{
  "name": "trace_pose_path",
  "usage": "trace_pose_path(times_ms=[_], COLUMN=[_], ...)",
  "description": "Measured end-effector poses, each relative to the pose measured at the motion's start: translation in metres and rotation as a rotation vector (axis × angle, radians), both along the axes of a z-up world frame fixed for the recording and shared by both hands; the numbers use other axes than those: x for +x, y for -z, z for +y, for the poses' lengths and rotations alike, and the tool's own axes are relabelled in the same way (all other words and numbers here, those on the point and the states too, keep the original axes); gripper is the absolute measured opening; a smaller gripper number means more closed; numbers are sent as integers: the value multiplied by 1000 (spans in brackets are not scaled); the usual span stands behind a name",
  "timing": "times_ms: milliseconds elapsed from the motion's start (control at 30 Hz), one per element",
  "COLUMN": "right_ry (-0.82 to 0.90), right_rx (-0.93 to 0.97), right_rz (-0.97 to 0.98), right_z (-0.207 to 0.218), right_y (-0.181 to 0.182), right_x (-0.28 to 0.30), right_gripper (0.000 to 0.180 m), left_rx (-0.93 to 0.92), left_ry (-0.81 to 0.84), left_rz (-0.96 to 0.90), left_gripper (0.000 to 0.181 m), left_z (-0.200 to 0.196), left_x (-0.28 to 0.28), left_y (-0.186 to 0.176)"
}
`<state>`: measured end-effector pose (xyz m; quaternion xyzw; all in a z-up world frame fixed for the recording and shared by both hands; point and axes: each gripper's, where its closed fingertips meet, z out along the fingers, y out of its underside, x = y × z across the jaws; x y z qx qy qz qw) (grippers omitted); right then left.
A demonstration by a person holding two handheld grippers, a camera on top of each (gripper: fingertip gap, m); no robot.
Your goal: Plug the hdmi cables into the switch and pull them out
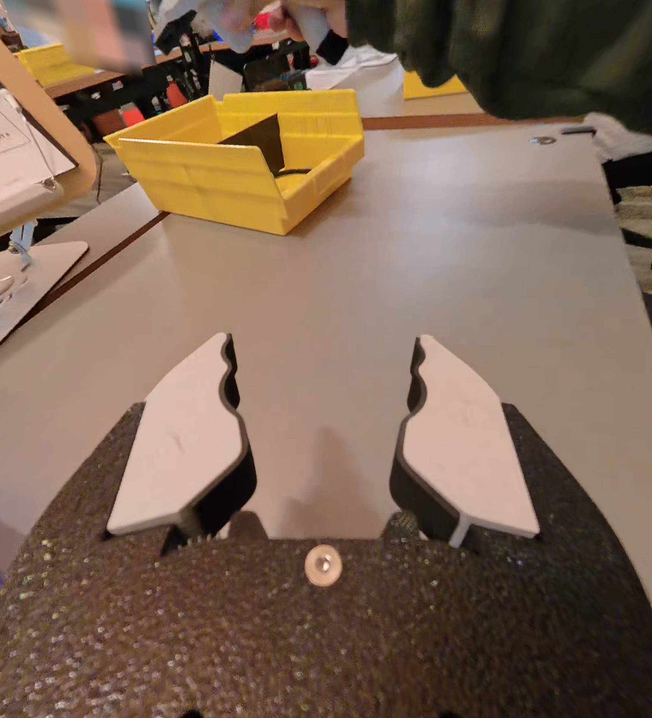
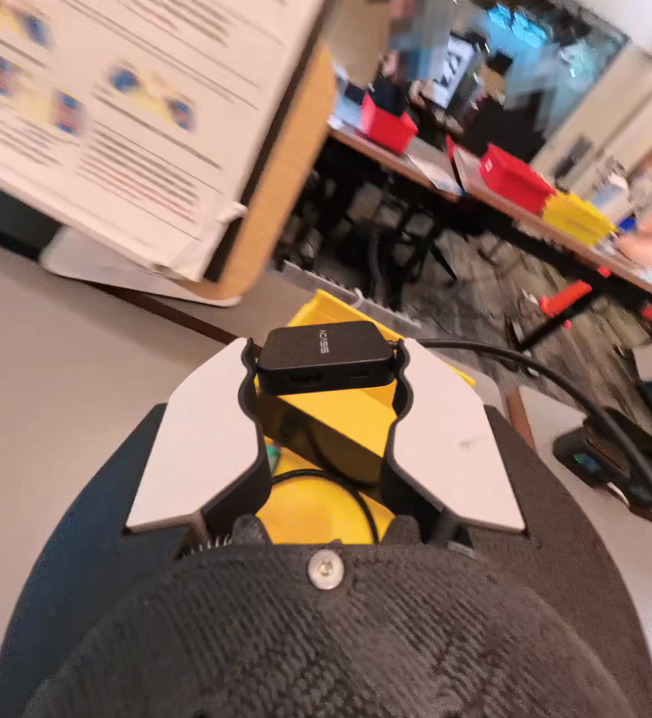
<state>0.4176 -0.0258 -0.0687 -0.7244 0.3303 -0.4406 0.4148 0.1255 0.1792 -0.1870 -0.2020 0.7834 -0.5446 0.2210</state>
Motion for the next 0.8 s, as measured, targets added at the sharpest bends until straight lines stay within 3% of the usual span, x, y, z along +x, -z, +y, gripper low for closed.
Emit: trace_pose_path(times_ms=[233,467,567,800], right_ry=[164,218,188,135], right_rx=[-179,-96,-107,-91], right_rz=[244,360,354,358], right_z=[-42,-50,-47,-33], right_y=[67,101,107,102], right_x=[70,82,82,84], right_gripper=[69,69,64,89], left_rx=[161,134,122,128], left_ry=[-178,-175,-169,-150], left_rz=[32,70,86,117], left_gripper=[82,80,80,79], left_z=[19,22,21,18], left_x=[19,20,21,21], left_y=[15,21,25,35])
